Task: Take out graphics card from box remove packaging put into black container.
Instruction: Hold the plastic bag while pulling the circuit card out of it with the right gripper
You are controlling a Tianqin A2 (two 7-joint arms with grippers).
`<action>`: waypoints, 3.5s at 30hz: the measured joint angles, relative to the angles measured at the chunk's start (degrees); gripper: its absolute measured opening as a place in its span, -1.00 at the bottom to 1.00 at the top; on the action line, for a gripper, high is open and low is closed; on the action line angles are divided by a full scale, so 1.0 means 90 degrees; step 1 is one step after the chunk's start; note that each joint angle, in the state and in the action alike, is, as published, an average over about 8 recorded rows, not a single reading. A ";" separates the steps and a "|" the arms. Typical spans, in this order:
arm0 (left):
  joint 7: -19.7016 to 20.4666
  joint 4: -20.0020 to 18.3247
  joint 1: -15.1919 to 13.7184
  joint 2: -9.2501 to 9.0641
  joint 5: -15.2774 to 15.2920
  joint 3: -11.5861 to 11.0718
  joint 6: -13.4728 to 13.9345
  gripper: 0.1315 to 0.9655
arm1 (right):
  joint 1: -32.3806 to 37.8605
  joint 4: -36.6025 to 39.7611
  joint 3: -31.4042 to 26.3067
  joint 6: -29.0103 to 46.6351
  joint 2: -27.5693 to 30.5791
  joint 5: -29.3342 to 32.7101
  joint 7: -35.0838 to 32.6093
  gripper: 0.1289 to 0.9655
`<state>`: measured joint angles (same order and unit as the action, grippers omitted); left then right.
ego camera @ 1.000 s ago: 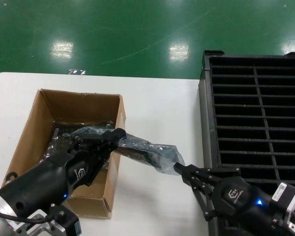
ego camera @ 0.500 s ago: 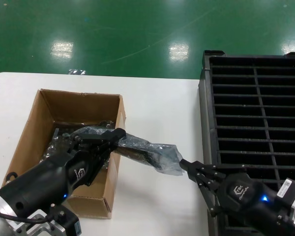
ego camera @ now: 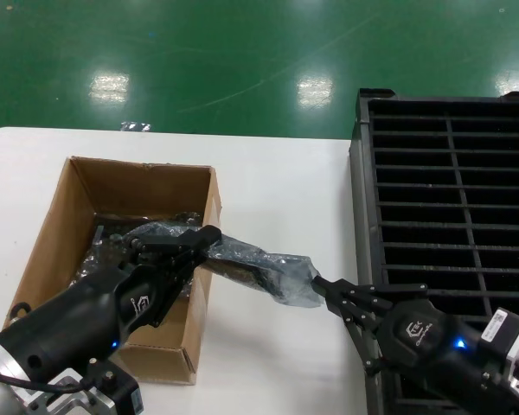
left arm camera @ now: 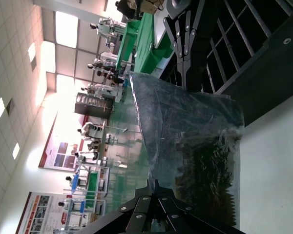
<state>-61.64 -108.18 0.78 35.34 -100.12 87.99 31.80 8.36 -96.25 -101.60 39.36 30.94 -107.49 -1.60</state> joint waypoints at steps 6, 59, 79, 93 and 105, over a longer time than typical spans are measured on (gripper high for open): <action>0.0000 0.0000 0.0000 0.0000 0.0000 0.0000 0.0000 -0.98 | 0.0086 0.0067 -0.0037 0.0041 -0.0049 -0.0010 -0.0021 -1.00; 0.0000 0.0000 0.0000 0.0000 0.0000 0.0000 0.0000 -0.98 | 0.0007 -0.0144 -0.0012 0.0110 0.0051 -0.0039 0.0015 -1.00; 0.0000 0.0000 0.0000 0.0000 0.0000 0.0000 0.0000 -0.98 | 0.0402 0.0162 -0.0338 0.0243 -0.0266 0.0003 0.0019 -1.00; 0.0000 0.0000 0.0000 0.0000 0.0000 0.0000 0.0000 -0.98 | 0.0692 0.0727 -0.0547 0.0547 -0.0505 -0.0125 0.0053 -1.00; 0.0000 0.0000 0.0000 0.0000 0.0000 0.0000 0.0000 -0.98 | 0.0872 0.1278 -0.0592 0.0773 -0.0645 -0.0218 -0.0023 -1.00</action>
<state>-61.64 -108.18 0.78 35.34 -100.12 87.99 31.80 16.20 -84.75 -106.93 46.32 25.14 -109.46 -1.81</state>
